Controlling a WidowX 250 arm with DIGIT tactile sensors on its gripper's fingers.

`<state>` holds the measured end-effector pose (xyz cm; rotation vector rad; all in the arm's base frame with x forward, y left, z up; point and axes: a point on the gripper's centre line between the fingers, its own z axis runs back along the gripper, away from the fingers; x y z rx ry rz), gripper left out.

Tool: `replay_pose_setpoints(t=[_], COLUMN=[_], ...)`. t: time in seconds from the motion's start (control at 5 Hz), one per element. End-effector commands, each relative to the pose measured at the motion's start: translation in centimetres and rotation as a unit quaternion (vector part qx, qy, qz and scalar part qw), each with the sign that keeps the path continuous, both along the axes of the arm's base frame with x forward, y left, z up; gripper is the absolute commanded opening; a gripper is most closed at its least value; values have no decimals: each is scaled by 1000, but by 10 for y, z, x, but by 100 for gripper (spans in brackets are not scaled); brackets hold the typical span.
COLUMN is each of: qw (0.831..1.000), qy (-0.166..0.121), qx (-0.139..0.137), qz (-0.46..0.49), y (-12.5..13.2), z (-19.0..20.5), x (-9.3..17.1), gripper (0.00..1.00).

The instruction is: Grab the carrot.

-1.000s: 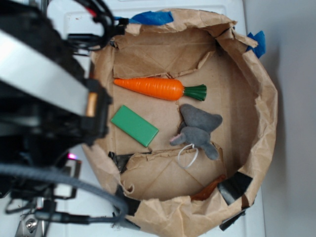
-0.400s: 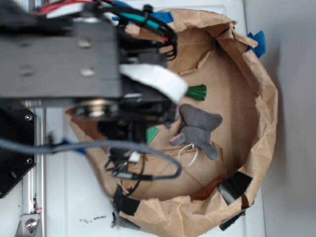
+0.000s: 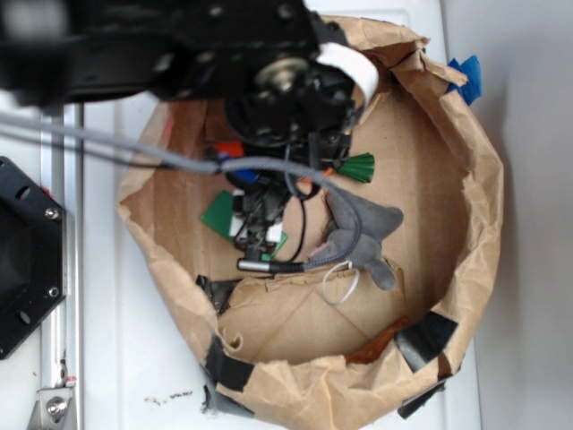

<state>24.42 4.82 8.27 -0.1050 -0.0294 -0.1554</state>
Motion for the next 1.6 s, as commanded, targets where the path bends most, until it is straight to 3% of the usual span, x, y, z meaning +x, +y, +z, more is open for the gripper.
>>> replay_pose_setpoints(t=[0.0, 0.2, 0.4, 0.6, 1.0, 1.4], qw=[999, 998, 998, 999, 999, 997], qy=[-32, -36, -23, -21, -26, -63], qx=[3, 21, 27, 24, 29, -5], qz=[-18, -42, -45, -42, -35, 44], y=[-4, -12, -12, -11, -10, -13], z=[-40, -52, -61, -61, -46, 33], x=[20, 24, 23, 22, 20, 17], gripper=[100, 100, 68, 0, 0, 0])
